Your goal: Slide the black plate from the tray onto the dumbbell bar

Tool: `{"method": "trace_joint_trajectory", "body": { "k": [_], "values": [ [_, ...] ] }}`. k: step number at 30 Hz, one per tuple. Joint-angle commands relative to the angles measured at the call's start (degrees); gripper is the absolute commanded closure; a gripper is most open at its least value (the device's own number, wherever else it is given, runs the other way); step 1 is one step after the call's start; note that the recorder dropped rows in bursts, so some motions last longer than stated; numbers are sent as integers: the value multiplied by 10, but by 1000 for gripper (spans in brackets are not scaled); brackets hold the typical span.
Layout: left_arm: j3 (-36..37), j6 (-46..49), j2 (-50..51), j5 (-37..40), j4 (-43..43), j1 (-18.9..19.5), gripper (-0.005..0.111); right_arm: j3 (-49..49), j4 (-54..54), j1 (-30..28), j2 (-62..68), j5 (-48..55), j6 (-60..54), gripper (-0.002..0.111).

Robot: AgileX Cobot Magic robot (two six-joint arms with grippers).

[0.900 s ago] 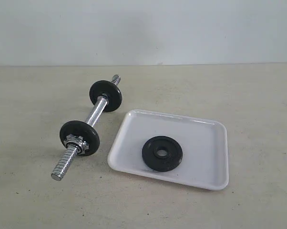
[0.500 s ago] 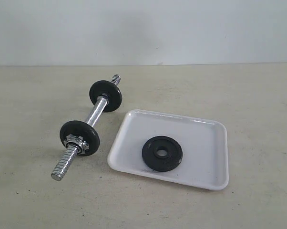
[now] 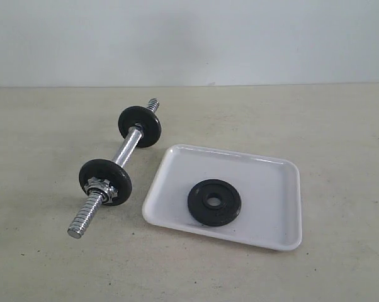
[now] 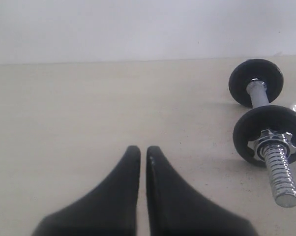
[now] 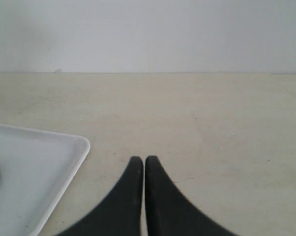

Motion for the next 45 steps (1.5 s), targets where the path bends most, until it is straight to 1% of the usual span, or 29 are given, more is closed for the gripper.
{"method": "trace_joint_trajectory", "body": {
  "k": [1,2,3,4,5,6,8,9,13,16,18,20,21,22,23,24,25,26,27,28,29,30,31,32,34,36,41,43,45],
  "values": [
    [2,15,-1,-64,11,-2,102,0,-1,0,-2,-53,-4,109],
    [2,32,-1,-180,11,-2,102,0,-1,0,-2,-125,0,109],
    [2,35,-1,-264,11,-2,102,0,-1,0,-2,-182,0,109],
    [2,35,-1,-428,11,-2,102,0,-1,0,-2,-310,0,109],
    [2,18,-1,-528,12,-2,102,0,-1,0,-2,-381,0,109],
    [2,-8,-1,-636,20,-2,102,0,-1,0,-2,-503,4,109],
    [2,-8,-1,-777,20,-2,102,0,-1,0,-2,-612,37,109],
    [2,-8,-1,-823,20,-2,102,0,-1,0,-2,-637,89,109],
    [2,-8,-1,-835,24,-2,102,0,-1,0,-2,-640,206,109],
    [2,-8,-1,-844,23,-2,102,0,4,0,-2,-659,217,109],
    [2,-8,-1,-872,23,-2,102,0,14,0,-2,-683,231,109],
    [2,-62,-1,-875,43,-2,102,0,4,0,-2,-709,267,109],
    [2,-127,-1,-831,76,-2,102,0,-19,0,-2,-695,262,109],
    [2,-154,-1,-782,100,-2,102,0,-31,0,-2,-674,260,109],
    [-25,-218,-1,-659,162,-2,102,-24,-69,0,-2,-563,266,109],
    [-49,-265,-1,-583,214,-2,102,-46,-97,0,-2,-493,280,109],
    [-97,-368,8,-453,330,-2,102,-103,-163,0,-2,-303,329,109],
    [-121,-436,20,-413,401,-2,102,-123,-185,0,1,-244,351,109],
    [-160,-564,54,-385,531,-2,102,-160,-196,0,35,-173,371,109],
    [-189,-667,93,-390,643,-2,102,-179,-196,0,71,-163,367,109],
    [-202,-718,117,-399,701,-2,102,-186,-196,0,92,-163,367,109],
    [-224,-803,165,-415,786,-2,102,-199,-197,0,129,-154,365,109],
    [-235,-842,194,-422,824,-2,102,-206,-197,0,150,-149,365,109],
    [-254,-900,253,-432,882,-2,102,-219,-197,0,192,-137,365,109],
    [-284,-951,334,-466,909,-2,102,-230,-197,0,247,-135,354,109],
    [-319,-951,409,-522,909,-2,102,-244,-197,0,302,-140,333,109],
    [-389,-951,521,-575,909,-2,102,-291,-197,0,418,-192,324,109],
    [-410,-951,550,-592,902,-2,102,-315,-197,17,462,-193,329,109],
    [-422,-951,576,-610,884,-2,102,-333,-197,49,498,-206,340,109]
  ]
}}
